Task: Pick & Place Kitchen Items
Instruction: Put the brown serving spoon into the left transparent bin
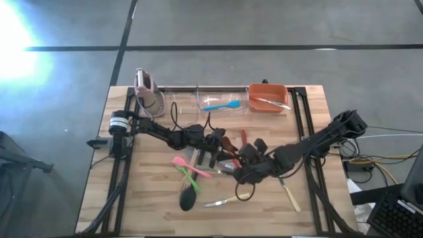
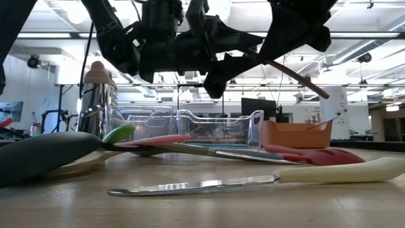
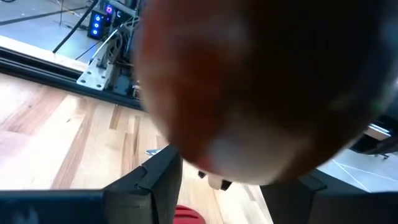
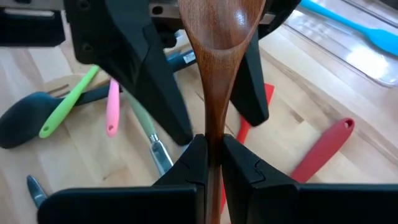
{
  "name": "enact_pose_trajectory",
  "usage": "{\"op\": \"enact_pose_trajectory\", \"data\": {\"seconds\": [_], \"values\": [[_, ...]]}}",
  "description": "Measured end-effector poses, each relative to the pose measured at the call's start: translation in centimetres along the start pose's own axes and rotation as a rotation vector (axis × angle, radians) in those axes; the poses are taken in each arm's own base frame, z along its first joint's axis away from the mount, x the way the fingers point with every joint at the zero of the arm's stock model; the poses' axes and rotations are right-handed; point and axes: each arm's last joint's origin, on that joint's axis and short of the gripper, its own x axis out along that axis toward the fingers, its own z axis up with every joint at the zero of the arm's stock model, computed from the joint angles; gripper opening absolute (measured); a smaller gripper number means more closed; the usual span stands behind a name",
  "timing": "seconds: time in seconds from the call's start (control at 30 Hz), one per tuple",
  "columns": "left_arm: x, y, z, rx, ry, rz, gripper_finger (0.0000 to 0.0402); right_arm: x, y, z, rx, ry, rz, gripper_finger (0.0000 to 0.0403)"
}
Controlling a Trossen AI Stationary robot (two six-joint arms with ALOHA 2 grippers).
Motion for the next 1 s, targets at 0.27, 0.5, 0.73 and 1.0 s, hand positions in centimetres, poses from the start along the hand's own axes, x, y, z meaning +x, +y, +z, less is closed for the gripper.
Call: {"op": "enact_pose_trajectory", "data": {"seconds": [0.27,0.5,0.73,1.0], "values": [[0.05,-0.09,0.1,0.001,0.0,-0.011,0.0146,0.19,0.01,0.29,-0.013,-0.008,0.01,0.0013],[0.03,0.01,0.1,0.01,-0.003,0.008,0.0054,0.25,0.06,0.42,0.0,-0.016,0.015,0.0013],[0.03,-0.03,0.06,0.016,0.007,-0.009,0.0054,0.23,0.11,0.43,-0.001,-0.018,0.019,0.0013],[-0.02,-0.07,0.0,0.015,0.032,-0.037,0.005,-0.39,0.04,0.54,-0.021,0.011,0.058,0.0072]]}}
